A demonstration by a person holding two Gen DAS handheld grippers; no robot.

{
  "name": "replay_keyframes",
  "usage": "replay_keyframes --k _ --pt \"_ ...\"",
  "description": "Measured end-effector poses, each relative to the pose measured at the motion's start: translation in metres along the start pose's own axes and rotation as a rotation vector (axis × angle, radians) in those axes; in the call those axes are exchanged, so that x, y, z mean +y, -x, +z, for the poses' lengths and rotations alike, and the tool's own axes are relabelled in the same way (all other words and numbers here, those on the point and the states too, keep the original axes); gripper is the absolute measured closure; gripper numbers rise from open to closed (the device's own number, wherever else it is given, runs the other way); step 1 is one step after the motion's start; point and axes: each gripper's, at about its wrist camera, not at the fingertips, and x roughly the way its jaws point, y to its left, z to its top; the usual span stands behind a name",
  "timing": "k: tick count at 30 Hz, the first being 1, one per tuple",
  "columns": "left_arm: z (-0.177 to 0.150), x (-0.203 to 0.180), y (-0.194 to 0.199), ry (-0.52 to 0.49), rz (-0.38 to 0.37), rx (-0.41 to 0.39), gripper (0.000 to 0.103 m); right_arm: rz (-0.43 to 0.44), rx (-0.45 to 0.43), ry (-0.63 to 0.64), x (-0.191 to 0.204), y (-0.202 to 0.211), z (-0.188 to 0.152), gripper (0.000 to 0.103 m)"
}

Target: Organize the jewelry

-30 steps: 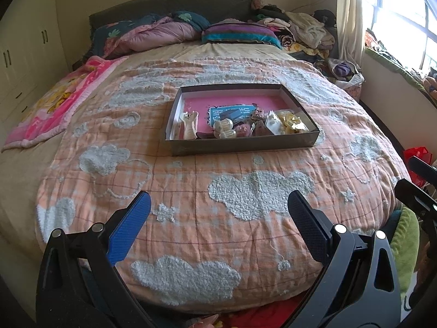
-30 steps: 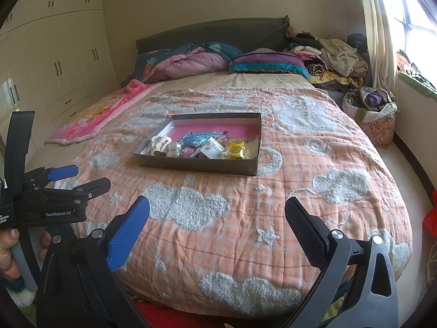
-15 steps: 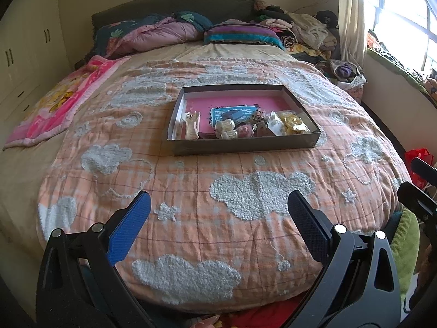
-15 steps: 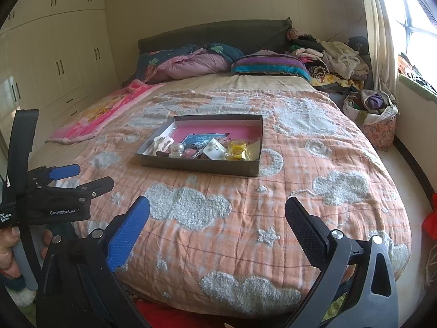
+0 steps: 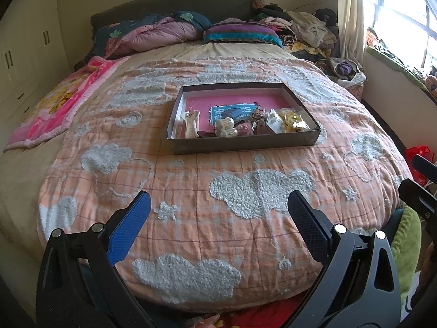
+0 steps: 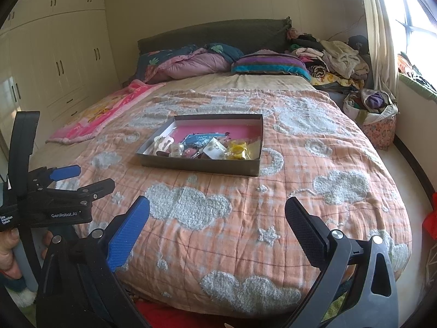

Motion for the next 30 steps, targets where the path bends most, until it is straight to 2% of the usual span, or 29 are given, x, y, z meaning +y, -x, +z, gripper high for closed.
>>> replay_keyframes --k 7,15,23,27,30 --pt "-0.003 0.0 -0.004 -0.018 -0.006 0.003 0.009 -0.002 0.008 0.0 0.0 -0.001 0.0 0.004" --pt "-0.006 -0.005 -0.007 -0.05 -0.055 0.021 0.009 -0.013 -0.005 -0.002 -0.001 -0.002 0.003 0.004" --pt "0.003 -0.001 -0.031 0.004 -0.068 0.15 0.009 -0.048 -0.052 -0.008 -0.021 0.0 0.012 0.004" --pt "0.014 0.011 -0.049 0.057 -0.03 0.169 0.009 -0.078 -0.068 -0.041 -0.048 -0.005 0.018 0.004" --pt "0.033 0.048 -0.077 0.178 0.053 0.18 0.009 -0.124 -0.076 -0.068 -0.077 -0.016 0.027 0.004"
